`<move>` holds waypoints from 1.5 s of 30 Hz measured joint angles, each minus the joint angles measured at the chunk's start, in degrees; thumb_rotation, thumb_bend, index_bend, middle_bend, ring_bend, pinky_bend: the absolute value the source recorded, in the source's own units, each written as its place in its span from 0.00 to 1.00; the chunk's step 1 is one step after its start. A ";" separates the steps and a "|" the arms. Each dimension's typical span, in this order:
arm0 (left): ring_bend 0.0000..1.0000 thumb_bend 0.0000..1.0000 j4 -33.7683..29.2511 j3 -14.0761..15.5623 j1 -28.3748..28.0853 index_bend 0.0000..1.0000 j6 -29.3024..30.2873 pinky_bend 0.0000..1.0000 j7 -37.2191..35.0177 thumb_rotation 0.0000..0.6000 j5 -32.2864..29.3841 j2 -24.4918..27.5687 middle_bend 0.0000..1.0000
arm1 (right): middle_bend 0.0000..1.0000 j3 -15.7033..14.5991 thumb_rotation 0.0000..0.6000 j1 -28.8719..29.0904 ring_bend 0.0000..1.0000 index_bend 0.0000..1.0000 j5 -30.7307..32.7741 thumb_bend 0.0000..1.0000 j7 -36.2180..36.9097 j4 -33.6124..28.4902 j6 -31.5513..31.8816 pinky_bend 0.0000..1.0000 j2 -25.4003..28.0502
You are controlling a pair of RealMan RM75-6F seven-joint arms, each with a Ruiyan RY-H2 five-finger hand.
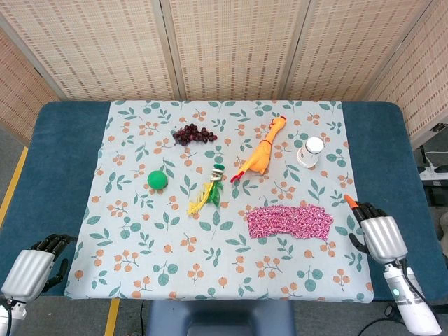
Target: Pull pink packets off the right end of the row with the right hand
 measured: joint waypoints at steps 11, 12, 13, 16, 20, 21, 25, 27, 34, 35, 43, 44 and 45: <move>0.23 0.59 -0.55 0.03 0.27 0.24 0.67 0.44 -0.04 1.00 0.21 0.32 0.26 | 0.73 -2.30 1.00 3.31 0.85 0.00 0.06 0.82 -0.22 1.03 -10.30 0.82 0.88; 0.23 0.59 -0.55 -0.02 0.27 0.24 0.63 0.44 -0.05 1.00 0.12 0.34 0.26 | 0.74 -2.37 1.00 3.60 0.85 0.00 0.81 0.82 -0.94 0.74 -11.48 0.82 1.11; 0.23 0.59 -0.54 -0.01 0.28 0.24 0.63 0.44 -0.11 1.00 0.11 0.37 0.26 | 0.74 -2.42 1.00 3.86 0.85 0.00 1.63 0.83 -1.78 0.49 -12.46 0.82 1.28; 0.23 0.59 -0.53 -0.03 0.26 0.24 0.63 0.44 -0.11 1.00 0.18 0.36 0.26 | 0.75 -2.42 1.00 4.61 0.86 0.01 4.77 0.86 -4.31 -0.14 -15.25 0.82 1.45; 0.23 0.59 -0.51 -0.04 0.21 0.24 0.48 0.44 -0.26 1.00 0.07 0.44 0.26 | 0.75 -2.15 1.00 5.85 0.86 0.03 8.70 0.88 -6.00 -0.37 -19.24 0.82 0.86; 0.23 0.59 -0.50 -0.05 0.21 0.24 0.46 0.44 -0.33 1.00 0.04 0.46 0.26 | 0.75 -2.10 1.00 6.15 0.86 0.03 9.34 0.89 -6.35 -0.32 -20.00 0.82 0.65; 0.23 0.59 -0.47 -0.14 0.23 0.24 0.59 0.44 -0.64 1.00 -0.01 0.56 0.26 | 0.75 -2.01 1.00 7.41 0.86 0.03 11.59 0.90 -7.64 -0.06 -22.92 0.82 -0.16; 0.23 0.59 -0.40 -0.12 0.22 0.24 0.57 0.44 -0.76 1.00 0.04 0.56 0.26 | 0.75 -2.04 1.00 8.02 0.86 0.03 12.48 0.90 -8.18 0.07 -24.12 0.82 -0.54; 0.23 0.60 -0.23 -0.12 0.18 0.24 0.49 0.44 -0.83 1.00 0.09 0.46 0.26 | 0.75 -2.44 1.00 9.34 0.86 0.03 14.09 0.90 -8.95 0.03 -26.39 0.82 -1.06; 0.23 0.60 -0.23 -0.13 0.18 0.24 0.47 0.44 -0.82 1.00 0.04 0.45 0.26 | 0.75 -2.47 1.00 9.51 0.86 0.03 14.30 0.90 -8.94 0.03 -26.65 0.82 -1.10; 0.24 0.59 -0.35 -0.10 0.15 0.24 0.41 0.44 -0.60 1.00 0.11 0.50 0.26 | 0.75 -2.48 1.00 10.81 0.86 0.03 16.35 0.90 -9.22 0.68 -28.61 0.82 -1.78; 0.24 0.59 -0.34 -0.10 0.18 0.24 0.46 0.44 -0.61 1.00 0.12 0.49 0.26 | 0.75 -2.52 1.00 10.97 0.86 0.03 16.64 0.90 -9.39 0.79 -28.86 0.82 -1.90; 0.24 0.59 -0.33 -0.12 0.19 0.24 0.48 0.44 -0.63 1.00 0.09 0.49 0.26 | 0.75 -2.56 1.00 11.09 0.86 0.03 16.87 0.90 -9.51 0.87 -29.03 0.82 -1.98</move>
